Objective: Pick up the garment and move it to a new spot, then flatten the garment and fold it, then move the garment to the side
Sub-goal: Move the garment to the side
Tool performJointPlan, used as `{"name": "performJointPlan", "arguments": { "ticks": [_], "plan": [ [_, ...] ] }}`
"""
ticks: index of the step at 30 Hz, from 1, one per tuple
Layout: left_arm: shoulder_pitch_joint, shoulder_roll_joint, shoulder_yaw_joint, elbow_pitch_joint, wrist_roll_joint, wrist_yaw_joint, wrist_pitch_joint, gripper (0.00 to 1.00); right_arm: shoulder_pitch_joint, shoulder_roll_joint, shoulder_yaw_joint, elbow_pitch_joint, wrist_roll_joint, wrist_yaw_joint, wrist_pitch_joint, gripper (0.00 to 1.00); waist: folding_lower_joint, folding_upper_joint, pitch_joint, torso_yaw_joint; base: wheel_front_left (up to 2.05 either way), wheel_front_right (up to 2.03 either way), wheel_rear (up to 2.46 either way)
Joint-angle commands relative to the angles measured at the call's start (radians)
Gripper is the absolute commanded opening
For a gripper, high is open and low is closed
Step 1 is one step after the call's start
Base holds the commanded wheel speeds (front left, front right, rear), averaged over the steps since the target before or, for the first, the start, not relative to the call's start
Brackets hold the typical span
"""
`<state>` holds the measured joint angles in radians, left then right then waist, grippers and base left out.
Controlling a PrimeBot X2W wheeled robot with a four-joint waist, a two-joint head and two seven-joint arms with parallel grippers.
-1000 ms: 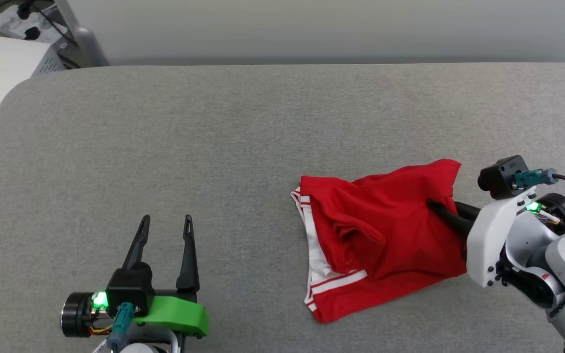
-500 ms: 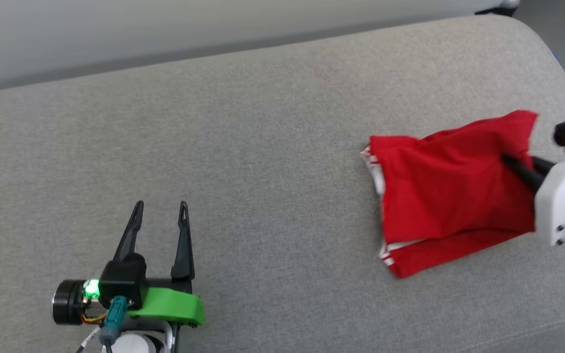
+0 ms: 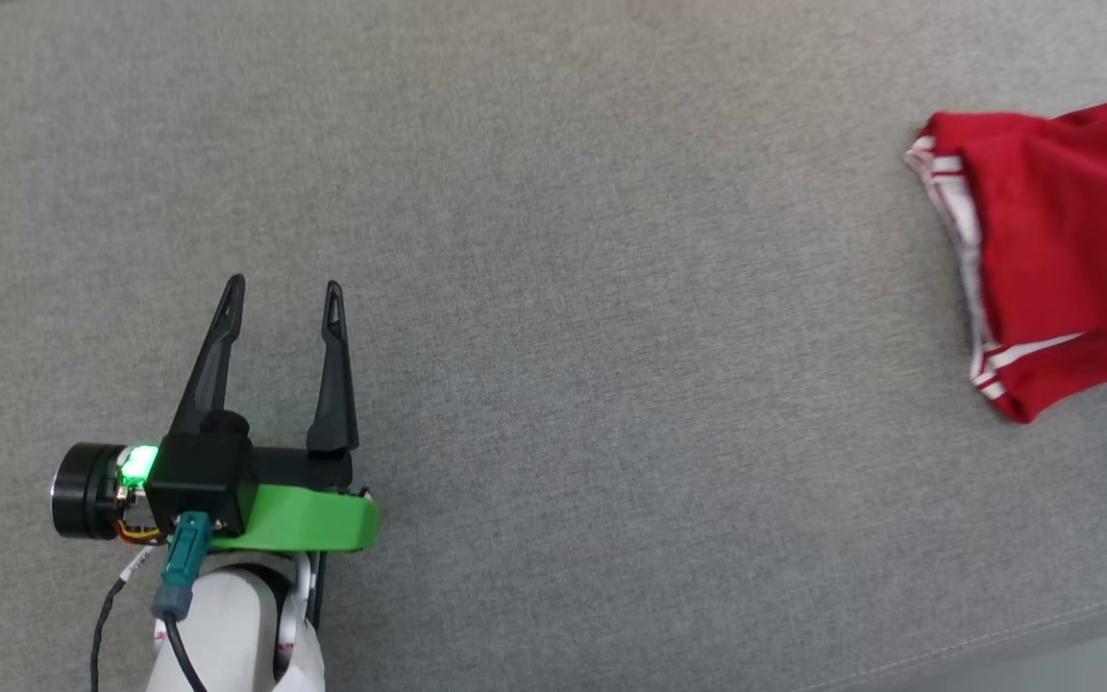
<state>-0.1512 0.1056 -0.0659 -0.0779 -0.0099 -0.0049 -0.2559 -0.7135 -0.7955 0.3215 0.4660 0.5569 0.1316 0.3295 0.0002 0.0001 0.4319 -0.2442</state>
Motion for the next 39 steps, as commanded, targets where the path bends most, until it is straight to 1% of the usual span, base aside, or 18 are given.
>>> {"name": "performJointPlan", "arguments": {
  "ticks": [1,6,9,14,15,16,17,18,24,28,30,34,36,39],
  "plan": [
    [-0.022,0.010,0.002,-0.008,0.007,-0.001,-0.006,1.00,-0.033,-0.009,-0.015,0.034,-0.011,-0.001,-0.014,0.00,-0.0002,-0.0001,0.071,0.023,0.00,0.00,0.00],
    [-0.031,0.016,0.003,-0.028,0.007,0.004,-0.006,1.00,-0.090,-0.018,-0.059,0.166,-0.046,-0.001,-0.054,0.00,-0.0002,-0.0001,0.097,0.027,0.00,0.00,0.00],
    [-0.033,0.021,0.003,-0.035,0.007,0.005,-0.006,1.00,-0.119,-0.009,-0.077,0.237,-0.056,-0.001,-0.084,0.00,-0.0002,-0.0001,0.106,0.026,0.00,0.00,0.00],
    [-0.037,0.026,0.003,-0.035,0.008,0.010,-0.006,1.00,-0.156,0.009,-0.094,0.318,-0.086,-0.001,-0.149,0.00,-0.0002,-0.0001,0.108,0.024,0.00,0.00,0.00],
    [-0.039,0.027,0.002,-0.033,0.007,0.010,-0.006,1.00,-0.162,0.014,-0.095,0.334,-0.097,-0.001,-0.164,0.18,-0.0002,-0.0001,0.104,0.025,0.00,0.00,0.00],
    [-0.039,0.027,0.001,-0.031,0.007,0.011,-0.006,1.00,-0.164,0.019,-0.095,0.345,-0.102,-0.001,-0.175,0.38,-0.0002,-0.0001,0.100,0.026,0.00,0.00,0.00],
    [-0.039,0.027,0.000,-0.028,0.006,0.012,-0.006,1.00,-0.168,0.024,-0.096,0.355,-0.106,-0.001,-0.190,0.98,-0.0002,-0.0001,0.093,0.027,0.00,0.00,0.00],
    [-0.039,0.026,0.000,-0.026,0.005,0.013,-0.006,1.00,-0.171,0.027,-0.099,0.363,-0.112,-0.001,-0.205,1.00,-0.0002,-0.0001,0.086,0.028,0.00,0.00,0.00],
    [-0.020,0.015,-0.005,-0.007,-0.005,0.022,-0.006,1.00,-0.163,0.040,-0.090,0.387,-0.127,-0.001,-0.271,1.00,-0.0002,-0.0001,0.017,0.043,0.00,0.00,0.00],
    [0.005,0.004,-0.006,0.005,-0.014,0.027,-0.006,1.00,-0.145,0.038,-0.097,0.363,-0.132,-0.001,-0.355,1.00,-0.0002,-0.0001,-0.044,0.062,0.00,0.00,0.00],
    [0.023,-0.001,-0.003,0.009,-0.020,0.030,-0.006,1.00,-0.133,0.049,-0.112,0.341,-0.137,-0.001,-0.414,1.00,-0.0002,-0.0001,-0.076,0.070,0.00,0.00,0.00],
    [0.068,-0.010,0.006,0.021,-0.031,0.036,-0.006,1.00,-0.094,0.092,-0.152,0.278,-0.159,-0.001,-0.535,1.00,-0.0002,-0.0001,-0.138,0.084,0.00,0.00,0.00],
    [0.090,-0.016,0.010,0.027,-0.035,0.040,-0.006,1.00,-0.057,0.126,-0.188,0.222,-0.188,-0.001,-0.567,1.00,-0.0002,-0.0001,-0.169,0.097,0.00,0.00,0.00],
    [0.111,-0.023,0.015,0.034,-0.042,0.042,-0.006,1.00,0.008,0.175,-0.252,0.126,-0.236,-0.001,-0.584,1.00,-0.0002,-0.0001,-0.205,0.115,0.00,0.00,0.00]
  ]
}}
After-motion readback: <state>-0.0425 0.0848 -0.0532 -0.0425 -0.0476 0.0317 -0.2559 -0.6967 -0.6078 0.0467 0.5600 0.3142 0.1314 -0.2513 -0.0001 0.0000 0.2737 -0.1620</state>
